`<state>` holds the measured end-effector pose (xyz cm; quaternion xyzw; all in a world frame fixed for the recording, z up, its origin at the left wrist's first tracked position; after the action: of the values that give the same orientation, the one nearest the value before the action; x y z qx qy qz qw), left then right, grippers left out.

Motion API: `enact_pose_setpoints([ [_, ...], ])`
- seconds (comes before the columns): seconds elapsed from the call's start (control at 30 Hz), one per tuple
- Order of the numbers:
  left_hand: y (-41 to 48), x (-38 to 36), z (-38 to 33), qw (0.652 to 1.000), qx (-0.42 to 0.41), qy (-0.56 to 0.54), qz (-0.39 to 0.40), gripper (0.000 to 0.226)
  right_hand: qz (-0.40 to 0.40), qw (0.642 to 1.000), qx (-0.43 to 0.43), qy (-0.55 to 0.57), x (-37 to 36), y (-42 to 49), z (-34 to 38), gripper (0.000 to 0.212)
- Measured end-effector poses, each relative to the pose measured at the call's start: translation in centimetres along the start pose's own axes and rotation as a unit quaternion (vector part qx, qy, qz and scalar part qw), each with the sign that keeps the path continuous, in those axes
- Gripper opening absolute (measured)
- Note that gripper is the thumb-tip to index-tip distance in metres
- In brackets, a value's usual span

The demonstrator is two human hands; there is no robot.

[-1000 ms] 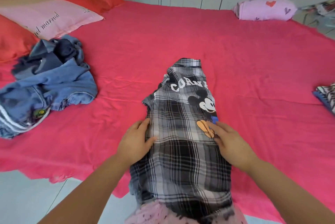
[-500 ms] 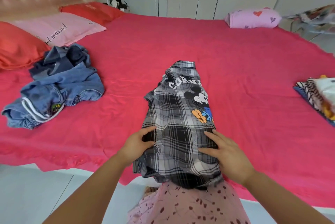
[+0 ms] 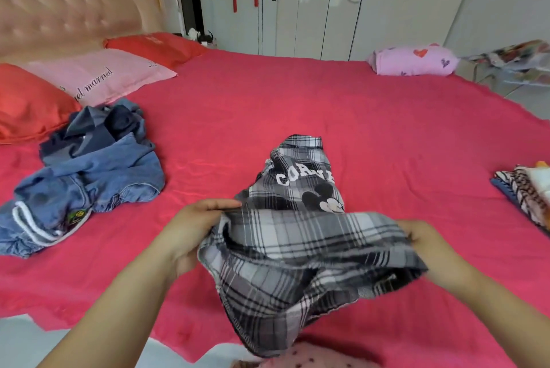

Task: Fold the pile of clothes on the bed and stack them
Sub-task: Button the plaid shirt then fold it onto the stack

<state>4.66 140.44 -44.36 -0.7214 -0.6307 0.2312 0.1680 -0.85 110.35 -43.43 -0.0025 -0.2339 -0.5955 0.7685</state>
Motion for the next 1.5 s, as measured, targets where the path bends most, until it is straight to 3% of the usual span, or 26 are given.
enact_pose_setpoints([
  [0.13, 3.8, -1.5, -5.8, 0.996, -0.014, -0.085, 0.022, 0.024, -0.107, 0.994, -0.007, -0.014, 3.7, 7.5, -0.5, 0.086],
  [0.17, 5.5, -1.5, -7.3, 0.992, -0.007, -0.123, 0.013, 0.023, -0.129, 0.991, -0.016, -0.009, 4.6, 9.6, -1.1, 0.078],
  [0.23, 8.3, -2.2, -10.3, 0.977, -0.006, -0.212, 0.014, 0.022, -0.183, 0.982, -0.037, 0.007, 6.5, 14.2, -2.8, 0.028],
  [0.27, 9.8, -2.5, -11.8, 0.964, -0.017, -0.266, 0.023, 0.017, -0.211, 0.975, -0.063, 0.008, 7.5, 16.3, -3.8, 0.015],
  [0.3, 11.4, -2.5, -12.9, 0.945, -0.040, -0.322, 0.031, 0.013, -0.239, 0.966, -0.096, 0.014, 8.3, 18.2, -5.0, 0.017],
  [0.37, 14.8, -2.0, -13.2, 0.928, -0.060, -0.367, 0.014, 0.034, -0.268, 0.950, -0.158, 0.037, 9.3, 20.4, -8.0, 0.019],
  [0.4, 16.4, -1.5, -12.2, 0.942, -0.055, -0.330, -0.018, 0.043, -0.269, 0.941, -0.199, 0.044, 9.1, 20.8, -9.7, 0.021],
  [0.47, 18.5, -0.8, -8.8, 0.984, -0.040, -0.137, -0.110, 0.053, -0.258, 0.929, -0.259, 0.056, 7.9, 20.2, -13.3, 0.028],
  [0.53, 19.9, -0.6, -4.6, 0.985, -0.008, 0.046, -0.165, 0.062, -0.252, 0.920, -0.285, 0.089, 6.3, 17.9, -16.2, 0.036],
  [0.67, 19.9, -1.0, 0.0, 0.973, 0.030, 0.142, -0.182, 0.073, -0.196, 0.928, -0.248, 0.199, 3.4, 13.5, -18.6, 0.072],
  [0.77, 19.6, -2.0, 0.1, 0.958, -0.005, 0.207, -0.199, 0.069, -0.102, 0.974, -0.163, 0.117, 2.1, 13.0, -16.9, 0.098],
  [0.8, 19.7, -2.3, 0.0, 0.951, -0.015, 0.227, -0.209, 0.069, -0.084, 0.985, -0.132, 0.070, 1.9, 13.8, -16.1, 0.094],
  [0.9, 20.0, -2.8, 0.0, 0.916, -0.049, 0.318, -0.241, 0.063, -0.050, 0.995, -0.075, -0.031, 1.3, 16.6, -14.6, 0.055],
  [0.97, 20.3, -2.8, 0.5, 0.898, -0.063, 0.354, -0.252, 0.060, -0.069, 0.992, -0.085, -0.070, 1.1, 17.7, -14.2, 0.039],
  [1.07, 20.3, -2.5, 1.3, 0.888, -0.071, 0.370, -0.264, 0.058, -0.144, 0.971, -0.136, -0.134, 1.7, 16.7, -13.8, 0.045],
  [1.17, 19.8, -2.5, 1.6, 0.877, -0.077, 0.382, -0.282, 0.050, -0.097, 0.947, -0.214, -0.219, 1.6, 13.1, -14.2, 0.043],
  [1.23, 19.1, -2.8, 1.9, 0.857, -0.072, 0.418, -0.291, 0.043, -0.084, 0.937, -0.259, -0.220, 1.2, 10.5, -14.4, 0.042],
  [1.33, 17.3, -3.7, 1.9, 0.833, -0.083, 0.465, -0.290, 0.037, -0.072, 0.922, -0.278, -0.260, 1.0, 9.2, -13.2, 0.041],
  [1.5, 11.8, -3.5, 3.2, 0.850, -0.081, 0.448, -0.264, 0.050, 0.001, 0.927, -0.281, -0.248, 1.1, 6.6, -9.5, 0.030],
])
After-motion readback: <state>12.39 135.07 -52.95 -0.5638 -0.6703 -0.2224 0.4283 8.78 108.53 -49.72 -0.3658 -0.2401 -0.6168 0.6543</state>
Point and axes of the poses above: each hand's wrist, its own y-axis towards the middle knuckle, its own x-axis out of the back of the hand, z = x × y, the point moved 5 cm from there along y, towards the middle knuckle, and after that the axes turned 15 degrees about x, right-handed, at the moved point
